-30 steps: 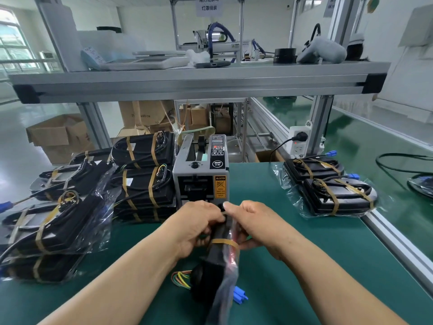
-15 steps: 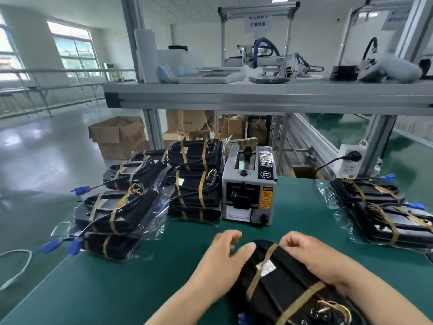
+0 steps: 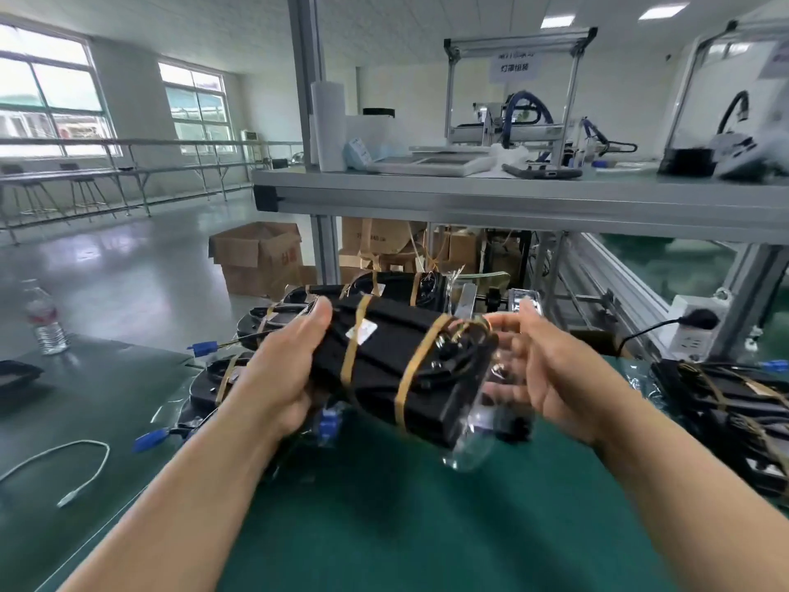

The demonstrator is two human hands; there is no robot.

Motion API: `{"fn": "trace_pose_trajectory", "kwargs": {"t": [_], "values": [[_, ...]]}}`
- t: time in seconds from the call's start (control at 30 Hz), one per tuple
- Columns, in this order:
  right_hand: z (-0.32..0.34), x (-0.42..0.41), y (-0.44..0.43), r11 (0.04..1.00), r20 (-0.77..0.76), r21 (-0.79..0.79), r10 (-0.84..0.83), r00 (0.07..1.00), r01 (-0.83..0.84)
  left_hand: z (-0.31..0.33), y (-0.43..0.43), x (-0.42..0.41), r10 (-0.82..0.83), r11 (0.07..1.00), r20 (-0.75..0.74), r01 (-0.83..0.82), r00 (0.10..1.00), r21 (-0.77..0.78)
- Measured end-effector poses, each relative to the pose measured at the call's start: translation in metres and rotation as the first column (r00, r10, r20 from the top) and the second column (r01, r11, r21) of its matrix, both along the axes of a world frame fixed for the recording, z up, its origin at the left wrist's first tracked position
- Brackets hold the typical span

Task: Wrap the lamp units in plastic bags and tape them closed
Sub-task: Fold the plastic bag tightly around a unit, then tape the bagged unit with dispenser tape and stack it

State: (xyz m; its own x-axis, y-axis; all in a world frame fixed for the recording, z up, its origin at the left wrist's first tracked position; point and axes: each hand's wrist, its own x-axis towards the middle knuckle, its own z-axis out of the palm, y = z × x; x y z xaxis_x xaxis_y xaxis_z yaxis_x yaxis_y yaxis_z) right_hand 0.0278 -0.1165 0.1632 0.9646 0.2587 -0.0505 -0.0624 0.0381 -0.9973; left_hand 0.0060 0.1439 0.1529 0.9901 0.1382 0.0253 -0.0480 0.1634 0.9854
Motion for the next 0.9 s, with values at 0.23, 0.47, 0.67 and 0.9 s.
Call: {"fn": "trace_pose_trajectory", "kwargs": {"t": [0.23,0.47,0.67,0.9], "values": [[0.021,0.047,0.087,0.985,0.158,-0.168,0.069,0.985,-0.042,0.028,0.057,0.117,0.303,0.952,-0.022,-0.302,0.953,0.038],[-0.002,0.111,0.122,0.983,0.031,-0.185,-0.017,0.999,0.022,-0.006,0.080,0.185,0.336,0.892,0.013,-0.323,0.942,0.317],[-0.027,0.119,0.126,0.944,-0.014,-0.321,-0.086,0.996,0.076,-0.007,0.079,0.193,0.432,0.591,0.142,-0.399,0.891,0.702],[-0.015,0.101,0.119,0.885,0.077,-0.452,-0.082,0.994,0.108,-0.011,0.074,0.186,0.395,0.535,0.214,-0.413,0.893,0.737]]}}
